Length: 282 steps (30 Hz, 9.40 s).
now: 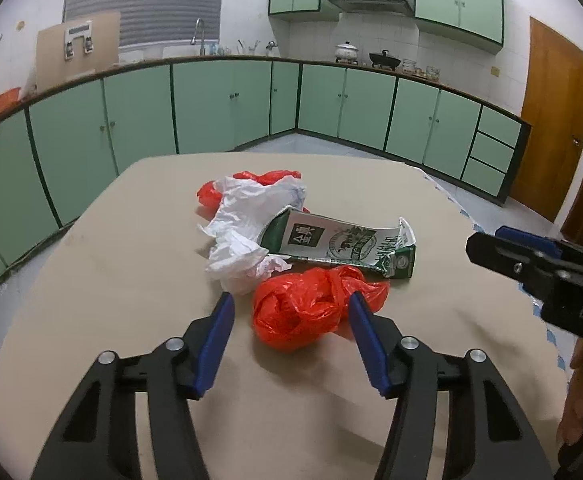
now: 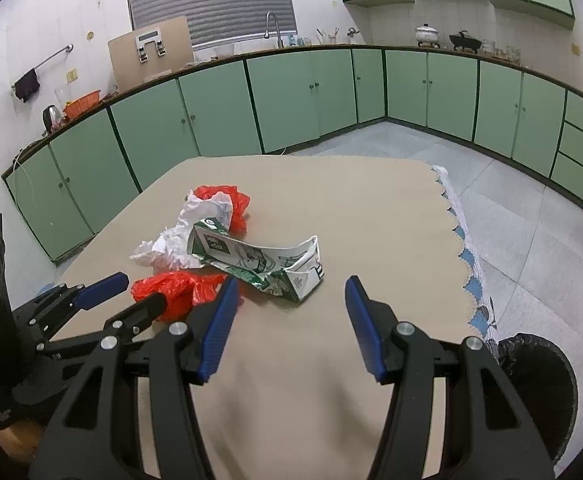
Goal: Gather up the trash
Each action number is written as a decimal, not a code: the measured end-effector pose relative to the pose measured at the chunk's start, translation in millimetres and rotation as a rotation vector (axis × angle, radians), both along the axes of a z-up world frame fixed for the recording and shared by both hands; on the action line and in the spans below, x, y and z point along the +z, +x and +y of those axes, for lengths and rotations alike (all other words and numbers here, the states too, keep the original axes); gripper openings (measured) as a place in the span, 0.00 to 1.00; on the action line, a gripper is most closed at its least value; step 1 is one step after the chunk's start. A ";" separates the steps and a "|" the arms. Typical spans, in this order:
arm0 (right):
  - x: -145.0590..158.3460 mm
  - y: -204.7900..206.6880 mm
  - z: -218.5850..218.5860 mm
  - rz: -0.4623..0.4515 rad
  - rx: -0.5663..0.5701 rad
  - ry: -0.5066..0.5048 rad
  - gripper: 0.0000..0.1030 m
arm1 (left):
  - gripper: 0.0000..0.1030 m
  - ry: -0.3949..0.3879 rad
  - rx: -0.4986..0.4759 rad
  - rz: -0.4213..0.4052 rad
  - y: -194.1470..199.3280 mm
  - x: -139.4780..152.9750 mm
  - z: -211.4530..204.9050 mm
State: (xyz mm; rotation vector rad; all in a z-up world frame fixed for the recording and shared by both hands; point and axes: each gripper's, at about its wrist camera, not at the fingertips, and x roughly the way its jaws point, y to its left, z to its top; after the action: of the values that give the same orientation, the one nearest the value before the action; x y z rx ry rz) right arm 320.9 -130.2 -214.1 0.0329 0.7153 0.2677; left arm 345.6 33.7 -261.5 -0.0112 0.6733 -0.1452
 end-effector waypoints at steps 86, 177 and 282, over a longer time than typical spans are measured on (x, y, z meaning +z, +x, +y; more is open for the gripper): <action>-34.4 28.1 28.9 0.157 0.198 0.012 0.32 | 0.04 -0.120 0.116 -0.146 -11.0 45.0 76.1; -28.8 9.5 -4.8 0.284 0.475 0.218 0.84 | 0.05 -0.088 0.107 -0.158 -35.0 59.2 84.7; -36.6 -154.5 -341.6 0.139 -0.359 0.157 0.49 | 0.05 -0.066 -0.564 0.013 -49.2 25.2 -310.9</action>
State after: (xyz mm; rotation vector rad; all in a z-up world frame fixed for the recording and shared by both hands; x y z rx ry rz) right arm 166.3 -471.8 -250.7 0.3287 0.8106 -0.0239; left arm 296.4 -277.2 -236.3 0.1160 0.6704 -0.7102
